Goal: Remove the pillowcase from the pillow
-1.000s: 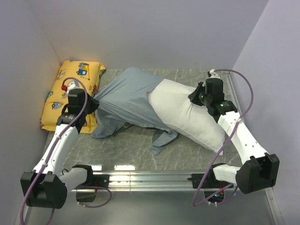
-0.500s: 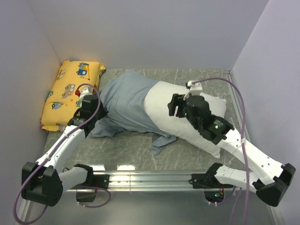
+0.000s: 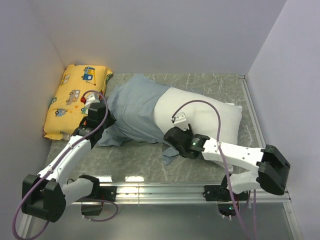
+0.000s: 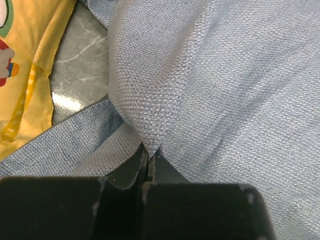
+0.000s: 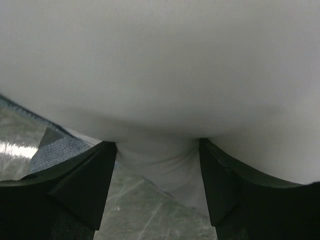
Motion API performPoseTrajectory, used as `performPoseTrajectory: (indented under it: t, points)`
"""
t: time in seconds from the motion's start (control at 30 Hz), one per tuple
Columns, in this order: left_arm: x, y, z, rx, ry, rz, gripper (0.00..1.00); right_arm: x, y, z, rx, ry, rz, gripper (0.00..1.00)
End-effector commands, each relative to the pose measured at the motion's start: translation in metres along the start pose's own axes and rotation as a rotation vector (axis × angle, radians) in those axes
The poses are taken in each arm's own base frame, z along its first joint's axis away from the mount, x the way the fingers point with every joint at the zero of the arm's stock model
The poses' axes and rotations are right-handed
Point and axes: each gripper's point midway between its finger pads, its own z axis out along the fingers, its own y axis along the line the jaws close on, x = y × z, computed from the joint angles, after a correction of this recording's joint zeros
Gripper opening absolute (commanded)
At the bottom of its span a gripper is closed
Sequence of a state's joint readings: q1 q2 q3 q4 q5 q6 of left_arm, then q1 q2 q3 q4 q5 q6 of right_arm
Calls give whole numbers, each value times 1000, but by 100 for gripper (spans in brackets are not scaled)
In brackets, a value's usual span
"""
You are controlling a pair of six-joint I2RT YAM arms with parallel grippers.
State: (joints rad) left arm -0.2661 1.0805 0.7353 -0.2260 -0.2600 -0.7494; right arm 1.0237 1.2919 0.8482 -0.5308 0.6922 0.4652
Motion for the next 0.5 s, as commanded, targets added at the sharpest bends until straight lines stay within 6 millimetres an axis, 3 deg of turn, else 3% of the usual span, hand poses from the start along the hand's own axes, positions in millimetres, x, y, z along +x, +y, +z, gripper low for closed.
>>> performPoseTrajectory:
  t: [0.0, 0.03, 0.07, 0.17, 0.23, 0.3, 0.33, 0.4, 0.43, 0.47]
  points:
    - [-16, -13, -9, 42, -53, 2, 0, -25, -14, 6, 157, -68, 41, 37]
    - [-17, -14, -10, 38, -55, 10, 1, -31, -18, 4, 187, -76, 52, 11]
    - [-18, -13, -14, 30, -55, 20, 1, -39, -22, 1, 221, -91, 51, 0]
    - [-40, -19, -32, 37, -115, 35, 1, -77, -23, -26, 136, -148, 83, 0]
    - [-61, -30, -54, 69, -157, 37, 0, -107, -23, -55, 37, -189, 114, 0]
    - [-86, -48, -84, 130, -212, 36, 0, -143, -32, -102, -110, -272, 198, 0]
    - [-96, -54, -94, 146, -241, 32, 0, -159, -43, -127, -170, -334, 226, 0]
    - [-120, -73, -118, 208, -293, 31, 0, -185, -63, -160, -227, -403, 286, 0]
    - [-125, -81, -122, 227, -298, 37, 1, -191, -66, -167, -260, -416, 290, 0]
    - [-127, -87, -116, 224, -285, 51, 0, -199, -83, -164, -231, -428, 327, 0]
